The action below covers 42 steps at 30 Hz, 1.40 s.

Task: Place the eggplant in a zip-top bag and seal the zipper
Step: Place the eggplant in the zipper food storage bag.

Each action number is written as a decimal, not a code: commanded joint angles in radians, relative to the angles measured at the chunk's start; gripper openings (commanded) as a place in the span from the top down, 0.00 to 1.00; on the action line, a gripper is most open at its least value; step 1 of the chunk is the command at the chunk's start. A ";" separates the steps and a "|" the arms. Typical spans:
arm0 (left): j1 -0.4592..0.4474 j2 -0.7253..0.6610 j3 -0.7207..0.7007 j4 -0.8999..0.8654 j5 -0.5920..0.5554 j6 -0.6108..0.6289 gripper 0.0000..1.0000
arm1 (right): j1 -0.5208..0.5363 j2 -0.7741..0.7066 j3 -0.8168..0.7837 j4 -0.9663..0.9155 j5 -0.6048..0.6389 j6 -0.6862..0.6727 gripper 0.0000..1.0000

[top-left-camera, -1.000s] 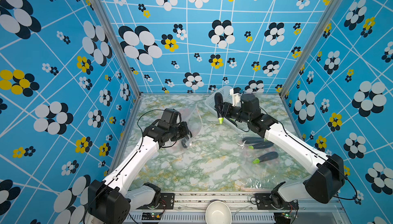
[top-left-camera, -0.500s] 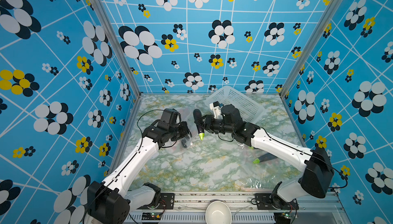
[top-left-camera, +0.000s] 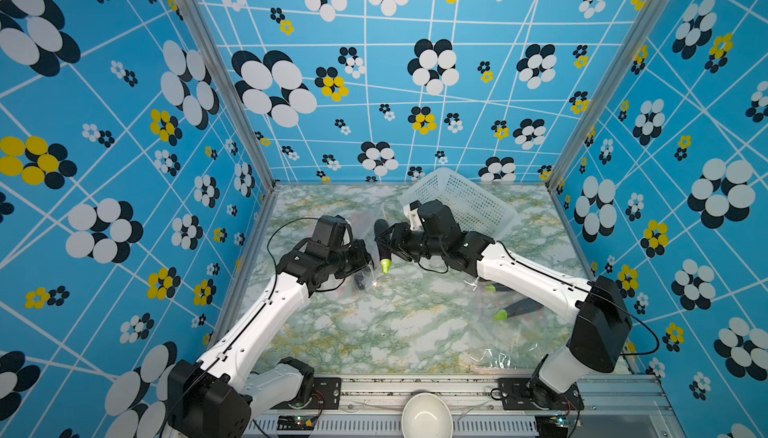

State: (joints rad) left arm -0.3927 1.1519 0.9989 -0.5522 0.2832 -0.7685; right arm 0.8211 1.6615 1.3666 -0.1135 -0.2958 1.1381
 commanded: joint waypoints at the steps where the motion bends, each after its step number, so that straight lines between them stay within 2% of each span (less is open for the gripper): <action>1: 0.005 -0.035 -0.020 0.023 0.016 -0.010 1.00 | -0.007 0.049 0.041 -0.032 0.032 0.026 0.54; 4: 0.006 -0.040 -0.018 0.023 0.022 -0.009 1.00 | -0.008 0.068 0.065 -0.068 0.046 0.004 0.53; 9: 0.008 -0.042 -0.011 0.028 0.022 -0.010 1.00 | -0.006 0.061 0.089 -0.122 0.096 -0.040 0.44; 16: 0.008 -0.039 -0.007 0.033 0.032 -0.011 1.00 | -0.007 0.036 0.105 -0.161 0.153 -0.106 0.39; 21: 0.008 -0.047 0.001 0.034 0.036 -0.014 1.00 | -0.007 0.045 0.121 -0.186 0.149 -0.137 0.35; 29: 0.008 -0.045 0.003 0.035 0.036 -0.014 1.00 | -0.005 0.066 0.143 -0.184 0.119 -0.139 0.42; 36: 0.008 -0.047 0.004 0.044 0.043 -0.020 1.00 | 0.009 0.074 0.165 -0.243 0.178 -0.181 0.38; 42: 0.008 -0.049 0.015 0.021 0.030 -0.004 1.00 | 0.008 -0.027 0.114 -0.235 0.256 -0.269 0.40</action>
State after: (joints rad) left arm -0.3927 1.1221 0.9939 -0.5259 0.3111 -0.7780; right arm 0.8246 1.7168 1.5021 -0.3252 -0.1066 0.9386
